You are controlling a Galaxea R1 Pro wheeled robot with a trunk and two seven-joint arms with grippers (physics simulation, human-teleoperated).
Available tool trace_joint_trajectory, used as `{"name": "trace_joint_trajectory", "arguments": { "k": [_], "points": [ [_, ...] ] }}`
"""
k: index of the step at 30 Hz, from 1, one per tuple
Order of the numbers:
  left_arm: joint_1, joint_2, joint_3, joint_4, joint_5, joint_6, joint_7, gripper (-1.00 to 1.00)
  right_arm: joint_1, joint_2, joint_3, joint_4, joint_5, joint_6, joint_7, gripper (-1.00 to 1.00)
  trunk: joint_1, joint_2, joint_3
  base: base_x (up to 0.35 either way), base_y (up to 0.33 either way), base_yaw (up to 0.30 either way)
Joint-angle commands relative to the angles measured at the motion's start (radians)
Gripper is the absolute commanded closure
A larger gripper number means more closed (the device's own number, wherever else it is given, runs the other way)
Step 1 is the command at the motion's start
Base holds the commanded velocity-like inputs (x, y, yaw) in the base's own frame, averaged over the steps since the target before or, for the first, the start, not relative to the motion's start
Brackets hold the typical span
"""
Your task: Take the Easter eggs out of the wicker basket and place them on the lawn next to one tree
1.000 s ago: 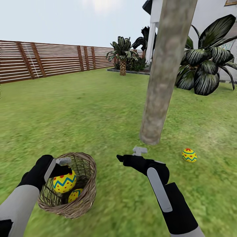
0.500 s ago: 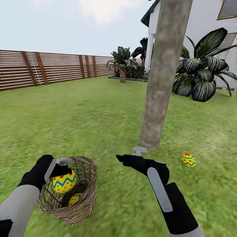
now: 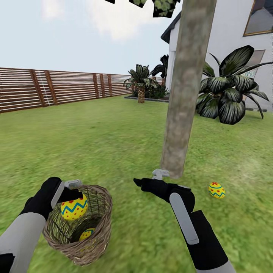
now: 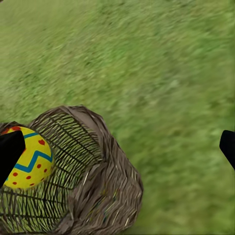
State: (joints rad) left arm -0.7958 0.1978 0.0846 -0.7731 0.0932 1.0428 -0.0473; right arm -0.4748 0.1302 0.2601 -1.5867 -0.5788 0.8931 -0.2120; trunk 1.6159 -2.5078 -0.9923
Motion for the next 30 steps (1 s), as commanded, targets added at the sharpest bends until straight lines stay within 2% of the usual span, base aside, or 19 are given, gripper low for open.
{"name": "trace_joint_trajectory", "arguments": {
  "k": [1, 10, 30],
  "points": [
    [0.000, 0.000, 0.001, -0.002, 0.004, 0.004, 0.001, 1.00, -0.001, 0.000, 0.001, -0.001, -0.011, 0.003, -0.010, -1.00, -0.001, 0.000, 0.003, -0.006, 0.000, 0.000],
    [0.000, 0.001, 0.001, -0.003, 0.003, 0.004, 0.001, 1.00, -0.001, -0.001, 0.001, -0.001, -0.039, 0.003, -0.010, -1.00, -0.005, 0.002, 0.038, -0.001, 0.000, 0.000],
    [0.000, 0.001, 0.001, -0.006, 0.002, 0.004, 0.004, 1.00, -0.001, -0.001, -0.001, -0.001, -0.041, 0.003, -0.010, -1.00, -0.014, 0.007, 0.115, 0.000, 0.000, 0.000]
  ]
}}
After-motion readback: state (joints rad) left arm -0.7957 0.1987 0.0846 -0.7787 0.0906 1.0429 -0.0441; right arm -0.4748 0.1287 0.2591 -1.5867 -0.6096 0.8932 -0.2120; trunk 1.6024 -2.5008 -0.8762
